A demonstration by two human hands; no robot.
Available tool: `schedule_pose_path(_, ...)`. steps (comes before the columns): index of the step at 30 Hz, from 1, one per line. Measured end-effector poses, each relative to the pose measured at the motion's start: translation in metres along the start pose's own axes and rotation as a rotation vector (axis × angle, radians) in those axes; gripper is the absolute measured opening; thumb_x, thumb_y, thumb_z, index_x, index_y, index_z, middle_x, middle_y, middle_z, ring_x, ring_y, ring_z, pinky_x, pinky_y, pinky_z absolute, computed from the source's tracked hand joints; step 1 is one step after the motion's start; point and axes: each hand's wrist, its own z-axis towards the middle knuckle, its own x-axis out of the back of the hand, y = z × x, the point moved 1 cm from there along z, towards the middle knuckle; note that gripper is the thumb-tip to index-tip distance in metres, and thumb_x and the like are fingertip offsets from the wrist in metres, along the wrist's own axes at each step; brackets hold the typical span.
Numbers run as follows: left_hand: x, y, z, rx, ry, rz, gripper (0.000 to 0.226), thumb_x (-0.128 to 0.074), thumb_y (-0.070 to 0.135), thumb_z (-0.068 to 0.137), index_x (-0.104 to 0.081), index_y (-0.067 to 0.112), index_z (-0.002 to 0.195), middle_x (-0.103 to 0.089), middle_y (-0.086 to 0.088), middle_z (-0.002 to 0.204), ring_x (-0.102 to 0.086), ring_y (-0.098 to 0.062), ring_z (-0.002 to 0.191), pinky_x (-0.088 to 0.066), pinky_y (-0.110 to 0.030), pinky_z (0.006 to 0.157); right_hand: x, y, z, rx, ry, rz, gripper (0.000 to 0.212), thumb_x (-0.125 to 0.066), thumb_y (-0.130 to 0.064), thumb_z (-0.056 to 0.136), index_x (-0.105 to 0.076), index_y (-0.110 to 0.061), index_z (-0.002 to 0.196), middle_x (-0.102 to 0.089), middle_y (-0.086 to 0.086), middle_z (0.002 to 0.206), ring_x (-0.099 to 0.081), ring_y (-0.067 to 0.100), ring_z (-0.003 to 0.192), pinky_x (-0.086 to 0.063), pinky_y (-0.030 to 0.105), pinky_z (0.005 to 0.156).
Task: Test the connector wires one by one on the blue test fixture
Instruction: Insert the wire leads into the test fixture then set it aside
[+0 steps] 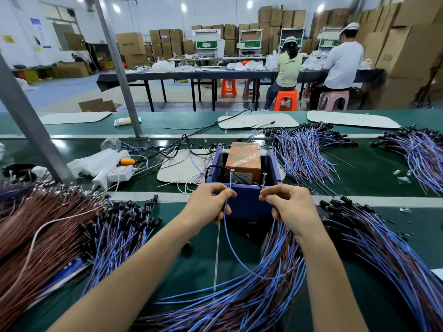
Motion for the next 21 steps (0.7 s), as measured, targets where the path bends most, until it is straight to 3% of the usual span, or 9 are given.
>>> schedule_pose_path(5, 0.000, 0.002, 0.004, -0.022, 0.013, 0.048, 0.019, -0.051, 0.016, 0.096, -0.067, 0.015, 0.084, -0.058, 0.002, 0.045, -0.042, -0.008, 0.033, -0.036, -0.016, 0.035, 0.002, -0.002, -0.001, -0.002, -0.001, 0.020, 0.024, -0.057, 0.004, 0.088, -0.071, -0.012, 0.076, -0.072, 0.002, 0.075, -0.042, 0.009, 0.035, -0.038, 0.016, 0.041)
schedule_pose_path(9, 0.003, 0.003, 0.006, -0.027, 0.049, 0.057, 0.006, -0.055, 0.014, 0.094, -0.056, 0.011, 0.098, -0.060, 0.000, 0.048, -0.040, -0.010, 0.032, -0.033, -0.017, 0.034, 0.002, -0.002, -0.001, -0.005, -0.009, 0.019, 0.023, -0.057, 0.004, 0.088, -0.070, -0.011, 0.078, -0.072, 0.003, 0.077, -0.042, 0.008, 0.035, -0.038, 0.017, 0.042)
schedule_pose_path(13, -0.001, 0.007, 0.005, -0.051, 0.003, 0.040, 0.036, -0.052, 0.009, 0.094, -0.044, 0.017, 0.129, -0.061, 0.002, 0.048, -0.042, -0.008, 0.032, -0.034, -0.016, 0.035, 0.001, -0.001, 0.002, -0.030, 0.007, 0.074, 0.021, -0.057, 0.004, 0.087, -0.065, -0.011, 0.099, -0.072, 0.007, 0.077, -0.043, 0.008, 0.035, -0.039, 0.017, 0.040)
schedule_pose_path(17, -0.007, 0.009, 0.007, -0.039, -0.030, -0.028, 0.054, -0.053, 0.008, 0.095, -0.035, 0.017, 0.145, -0.064, 0.002, 0.052, -0.044, -0.007, 0.037, -0.039, -0.018, 0.038, -0.009, 0.002, 0.005, -0.075, 0.048, 0.091, 0.056, -0.058, 0.003, 0.085, -0.048, -0.015, 0.136, -0.069, 0.011, 0.080, -0.045, 0.006, 0.036, -0.043, 0.023, 0.048)
schedule_pose_path(21, -0.011, 0.006, 0.008, 0.002, -0.005, -0.117, 0.058, -0.053, 0.008, 0.094, -0.031, 0.015, 0.147, -0.066, 0.005, 0.056, -0.046, -0.004, 0.041, -0.043, -0.018, 0.042, -0.021, 0.006, 0.002, -0.044, 0.073, 0.061, 0.057, -0.058, 0.002, 0.084, -0.049, -0.013, 0.138, -0.065, 0.002, 0.072, -0.046, 0.008, 0.036, -0.040, 0.021, 0.048)
